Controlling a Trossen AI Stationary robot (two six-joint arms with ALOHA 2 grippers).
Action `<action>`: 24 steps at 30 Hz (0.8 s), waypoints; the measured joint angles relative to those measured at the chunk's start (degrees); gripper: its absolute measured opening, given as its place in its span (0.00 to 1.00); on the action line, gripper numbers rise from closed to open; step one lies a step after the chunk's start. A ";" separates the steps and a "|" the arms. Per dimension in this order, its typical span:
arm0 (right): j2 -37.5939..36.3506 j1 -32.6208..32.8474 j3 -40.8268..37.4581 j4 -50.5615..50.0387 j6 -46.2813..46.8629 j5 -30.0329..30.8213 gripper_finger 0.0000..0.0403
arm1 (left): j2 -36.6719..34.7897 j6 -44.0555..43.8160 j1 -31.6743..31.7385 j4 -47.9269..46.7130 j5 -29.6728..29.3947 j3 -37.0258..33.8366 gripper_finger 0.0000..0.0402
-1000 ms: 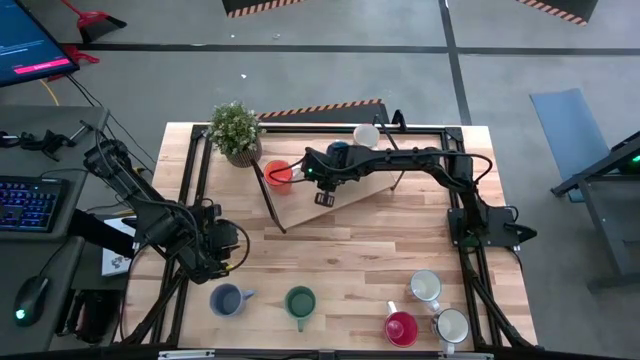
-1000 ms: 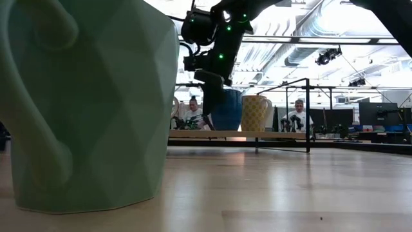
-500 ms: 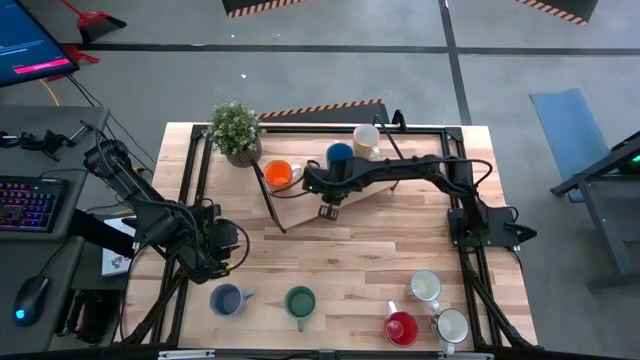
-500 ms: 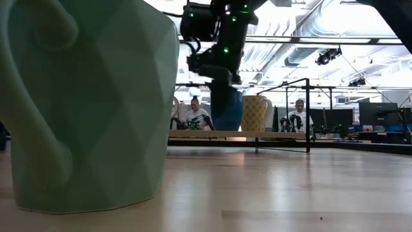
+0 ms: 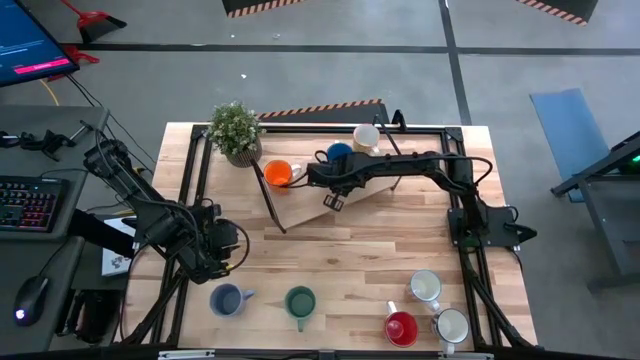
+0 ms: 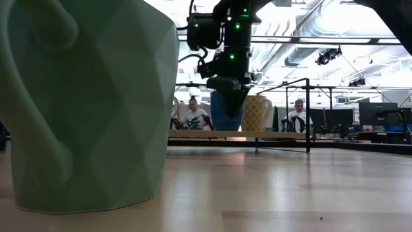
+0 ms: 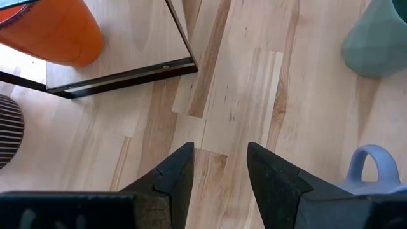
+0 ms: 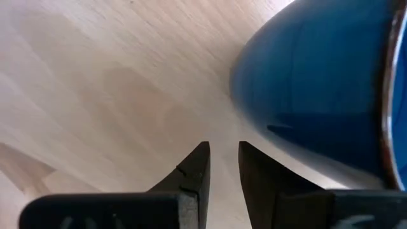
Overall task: Place coffee mugs
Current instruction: Adjust the stocked mugs on the shelf
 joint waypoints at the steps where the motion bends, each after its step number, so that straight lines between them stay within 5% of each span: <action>1: 0.00 -0.15 0.00 0.03 -0.22 0.00 0.15 | 0.00 0.00 0.00 0.00 0.00 0.01 0.33; 24: 0.24 -1.56 -0.85 4.23 -1.84 -0.86 0.15 | 0.00 -0.52 0.00 0.02 0.00 0.00 0.33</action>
